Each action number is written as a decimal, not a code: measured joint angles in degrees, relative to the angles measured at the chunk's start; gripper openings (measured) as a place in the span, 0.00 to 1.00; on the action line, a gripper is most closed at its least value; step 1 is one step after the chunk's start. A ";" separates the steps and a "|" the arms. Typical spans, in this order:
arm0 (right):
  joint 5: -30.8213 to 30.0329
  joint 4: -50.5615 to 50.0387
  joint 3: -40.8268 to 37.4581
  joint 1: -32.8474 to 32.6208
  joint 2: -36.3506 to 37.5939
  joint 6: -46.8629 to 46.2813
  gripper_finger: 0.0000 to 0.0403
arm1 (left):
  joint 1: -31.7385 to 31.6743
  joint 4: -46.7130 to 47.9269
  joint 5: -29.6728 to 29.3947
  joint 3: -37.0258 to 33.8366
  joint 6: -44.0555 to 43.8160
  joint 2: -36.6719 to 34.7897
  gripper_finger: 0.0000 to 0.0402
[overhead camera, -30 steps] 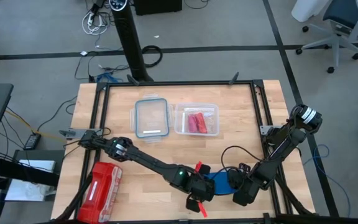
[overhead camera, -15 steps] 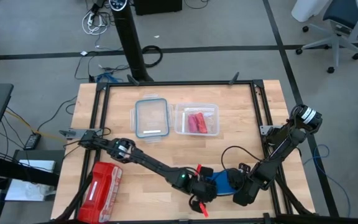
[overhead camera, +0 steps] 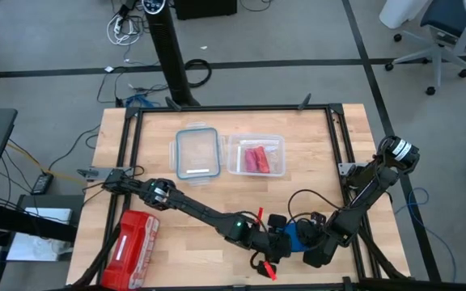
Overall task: Roll bandage
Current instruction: Roll the blue bandage
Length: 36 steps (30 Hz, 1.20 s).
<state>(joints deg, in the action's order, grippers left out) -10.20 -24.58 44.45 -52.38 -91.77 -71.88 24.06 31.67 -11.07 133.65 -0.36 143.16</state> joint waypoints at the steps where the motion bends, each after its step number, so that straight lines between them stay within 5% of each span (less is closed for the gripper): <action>1: 0.01 0.02 0.00 0.00 0.00 0.00 0.01 | 0.05 2.62 0.45 1.09 -0.55 -0.07 0.40; 7: -0.02 0.11 0.02 0.00 0.00 -0.02 0.01 | -0.05 12.29 2.90 0.91 -4.80 0.08 0.40; 11: -0.06 0.10 0.02 0.00 0.04 -0.02 0.01 | 0.03 10.10 3.27 -1.71 -5.87 0.99 0.40; 19: -0.25 -0.10 0.02 0.00 0.26 0.13 0.01 | -0.48 -6.43 2.22 -9.79 -4.79 1.42 0.40; 26: -0.59 -0.11 0.02 0.00 0.28 0.09 0.01 | -0.77 -19.86 3.50 -8.20 -2.88 2.45 0.40; 36: 0.01 -0.11 0.07 -0.03 0.31 -0.39 0.01 | -0.70 -2.44 3.10 -0.79 -0.64 1.92 0.40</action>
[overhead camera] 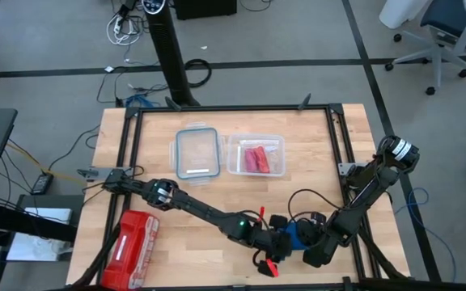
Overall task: Roll bandage
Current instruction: Roll the blue bandage
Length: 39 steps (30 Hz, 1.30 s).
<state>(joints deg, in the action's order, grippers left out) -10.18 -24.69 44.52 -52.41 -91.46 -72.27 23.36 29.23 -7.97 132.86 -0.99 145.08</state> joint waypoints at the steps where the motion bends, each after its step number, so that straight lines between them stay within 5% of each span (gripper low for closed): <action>1: 0.39 -0.22 0.20 0.02 0.02 0.03 0.01 | -0.13 1.16 0.09 -0.02 -0.76 0.00 0.40; 9: 1.69 -0.59 0.40 0.01 0.46 0.32 0.01 | -0.18 -0.25 0.29 -1.13 -1.99 2.38 0.40; 21: -0.18 -0.66 0.47 0.10 3.83 0.01 0.01 | -0.61 -17.02 -0.80 0.07 -0.68 7.37 0.40; 31: -3.70 0.67 0.50 -0.34 8.22 0.24 0.00 | -0.29 -2.44 0.46 2.06 -0.59 1.54 0.40; 39: 0.24 -4.99 0.50 -3.19 8.88 -5.45 0.00 | -0.09 3.41 -0.07 1.92 -0.42 2.11 0.40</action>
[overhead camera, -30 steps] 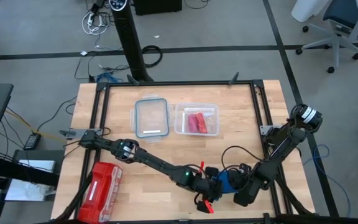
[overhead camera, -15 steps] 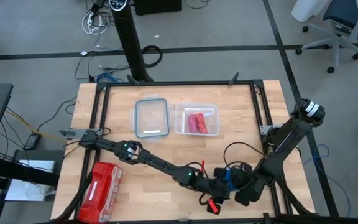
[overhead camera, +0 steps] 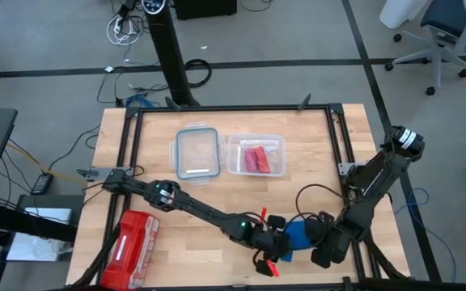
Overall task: Roll bandage
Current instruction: Roll the blue bandage
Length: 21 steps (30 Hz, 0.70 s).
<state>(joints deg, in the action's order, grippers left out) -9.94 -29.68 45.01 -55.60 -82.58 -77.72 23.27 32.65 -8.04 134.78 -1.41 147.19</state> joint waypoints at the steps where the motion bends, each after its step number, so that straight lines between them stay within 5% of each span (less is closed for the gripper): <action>1: 0.91 -1.35 0.00 -0.30 -0.16 -1.02 0.00 | 0.03 -0.83 -0.21 0.00 0.61 0.25 0.40; 15: 1.68 -4.98 -1.01 -1.23 -6.28 -6.24 0.00 | -0.93 -10.26 -3.35 0.09 3.03 4.79 0.40; 21: -0.62 -4.40 -0.98 -1.23 -6.06 -6.53 0.00 | -0.86 -23.43 -3.07 -0.04 2.31 7.94 0.40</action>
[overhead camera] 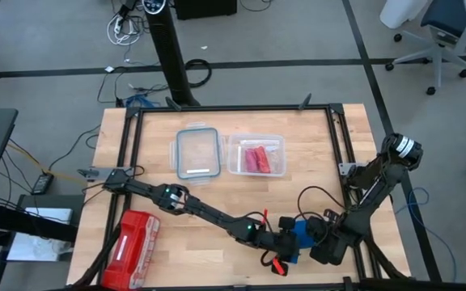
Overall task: Roll bandage
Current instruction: Roll the blue bandage
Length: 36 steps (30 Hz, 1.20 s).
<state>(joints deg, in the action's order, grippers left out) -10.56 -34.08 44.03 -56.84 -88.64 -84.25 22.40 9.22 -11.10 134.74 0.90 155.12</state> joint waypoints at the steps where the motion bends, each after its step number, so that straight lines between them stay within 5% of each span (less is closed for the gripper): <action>1: -0.37 -0.28 0.00 0.04 0.43 -0.02 0.00 | 0.01 -1.90 0.43 -0.04 0.15 0.31 0.40; 5: -0.52 -0.53 0.00 -0.33 0.93 -0.72 0.00 | 0.40 -8.70 2.29 -0.04 0.16 0.73 0.40; 11: 0.80 -2.94 0.02 -0.83 3.96 -2.72 0.00 | 0.49 -5.67 4.81 0.01 -1.10 -2.27 0.40; 25: -8.91 13.67 0.08 2.78 4.20 9.08 0.00 | 1.17 23.89 2.97 0.04 -4.13 -6.34 0.40; 36: -8.77 14.64 3.53 7.84 -0.83 20.46 0.00 | 2.76 31.82 -1.46 0.06 -4.60 -7.54 0.40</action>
<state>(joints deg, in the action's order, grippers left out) -19.33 -19.44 47.56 -49.00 -89.47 -63.79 25.16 41.04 -12.56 134.80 -3.71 147.58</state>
